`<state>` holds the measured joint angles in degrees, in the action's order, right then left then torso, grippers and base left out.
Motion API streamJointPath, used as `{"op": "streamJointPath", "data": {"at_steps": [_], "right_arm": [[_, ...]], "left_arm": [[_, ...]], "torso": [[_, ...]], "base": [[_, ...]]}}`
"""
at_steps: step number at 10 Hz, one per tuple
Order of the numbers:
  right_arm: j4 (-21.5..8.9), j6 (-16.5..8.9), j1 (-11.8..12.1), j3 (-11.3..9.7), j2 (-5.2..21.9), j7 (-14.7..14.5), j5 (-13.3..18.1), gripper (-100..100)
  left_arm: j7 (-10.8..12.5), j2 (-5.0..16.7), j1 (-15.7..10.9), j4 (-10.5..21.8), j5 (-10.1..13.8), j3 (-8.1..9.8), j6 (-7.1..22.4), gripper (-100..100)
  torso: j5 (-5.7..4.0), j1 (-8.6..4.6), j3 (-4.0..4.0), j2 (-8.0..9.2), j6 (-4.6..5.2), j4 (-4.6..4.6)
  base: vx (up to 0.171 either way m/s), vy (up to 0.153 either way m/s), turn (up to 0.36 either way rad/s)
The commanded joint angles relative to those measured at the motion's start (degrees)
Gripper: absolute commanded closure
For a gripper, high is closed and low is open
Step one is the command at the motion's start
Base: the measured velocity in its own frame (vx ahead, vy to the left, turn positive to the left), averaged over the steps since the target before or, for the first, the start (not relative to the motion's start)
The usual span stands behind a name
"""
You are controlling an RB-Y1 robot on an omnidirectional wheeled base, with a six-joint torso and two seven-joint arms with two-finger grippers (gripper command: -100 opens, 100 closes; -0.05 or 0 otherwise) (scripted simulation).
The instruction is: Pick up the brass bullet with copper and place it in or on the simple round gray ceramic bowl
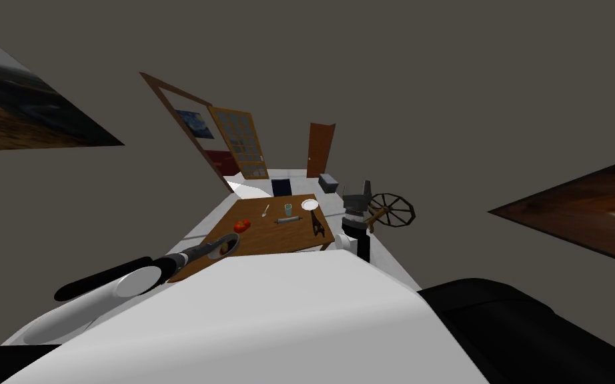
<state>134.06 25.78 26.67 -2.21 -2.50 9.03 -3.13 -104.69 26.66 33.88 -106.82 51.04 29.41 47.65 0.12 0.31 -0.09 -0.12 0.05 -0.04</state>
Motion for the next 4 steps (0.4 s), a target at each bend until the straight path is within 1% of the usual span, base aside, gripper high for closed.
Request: {"op": "streamJointPath", "data": {"at_steps": [1,4], "right_arm": [[0.0,0.0,0.0,0.0,0.0,0.0,0.0,0],[0.0,0.0,0.0,0.0,0.0,0.0,0.0,0]], "left_arm": [[0.0,0.0,0.0,0.0,0.0,0.0,0.0,0],[0.0,0.0,0.0,0.0,0.0,0.0,0.0,0]], "torso": [[0.0,0.0,0.0,0.0,0.0,0.0],[0.0,0.0,0.0,0.0,0.0,0.0]], "base": [[0.0,0.0,0.0],[0.0,0.0,0.0]]}}
